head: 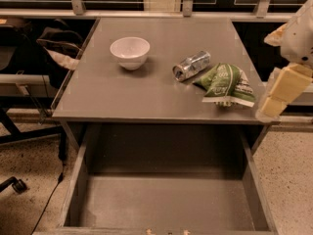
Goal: Place green jalapeno chip bag into top drawer
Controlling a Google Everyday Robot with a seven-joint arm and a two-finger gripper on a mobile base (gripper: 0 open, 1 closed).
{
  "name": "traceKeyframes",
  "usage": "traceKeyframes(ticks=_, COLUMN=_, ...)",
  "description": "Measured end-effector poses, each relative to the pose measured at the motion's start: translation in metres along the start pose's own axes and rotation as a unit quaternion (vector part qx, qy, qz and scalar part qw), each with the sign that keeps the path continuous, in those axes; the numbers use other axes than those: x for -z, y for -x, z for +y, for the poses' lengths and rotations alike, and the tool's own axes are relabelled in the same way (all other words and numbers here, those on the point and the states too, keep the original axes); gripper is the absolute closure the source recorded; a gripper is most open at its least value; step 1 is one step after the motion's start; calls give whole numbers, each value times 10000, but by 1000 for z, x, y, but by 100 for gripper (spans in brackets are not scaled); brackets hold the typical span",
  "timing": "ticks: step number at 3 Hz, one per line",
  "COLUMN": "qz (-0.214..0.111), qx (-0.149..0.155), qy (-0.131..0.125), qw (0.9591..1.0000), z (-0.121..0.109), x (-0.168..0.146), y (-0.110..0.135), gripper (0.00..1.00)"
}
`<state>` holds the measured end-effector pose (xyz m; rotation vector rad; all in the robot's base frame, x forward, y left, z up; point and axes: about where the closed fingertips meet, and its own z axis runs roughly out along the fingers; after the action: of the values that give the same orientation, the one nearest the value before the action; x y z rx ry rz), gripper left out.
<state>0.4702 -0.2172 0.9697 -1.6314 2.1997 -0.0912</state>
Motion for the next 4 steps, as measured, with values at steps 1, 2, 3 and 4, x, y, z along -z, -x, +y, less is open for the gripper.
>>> traceKeyframes(ticks=1, qz=-87, qx=-92, qy=33, qw=9999, z=-10, x=-21, y=-2, gripper=0)
traceKeyframes(ticks=2, qz=-89, qx=-193, qy=214, qw=9995, z=-12, x=-44, y=-9, gripper=0)
traceKeyframes(ticks=3, qz=-135, qx=-261, qy=347, qw=9990, z=-18, x=-70, y=-12, gripper=0)
traceKeyframes(ticks=4, qz=-193, qx=-77, qy=312, qw=9993, z=-43, x=-86, y=9, gripper=0)
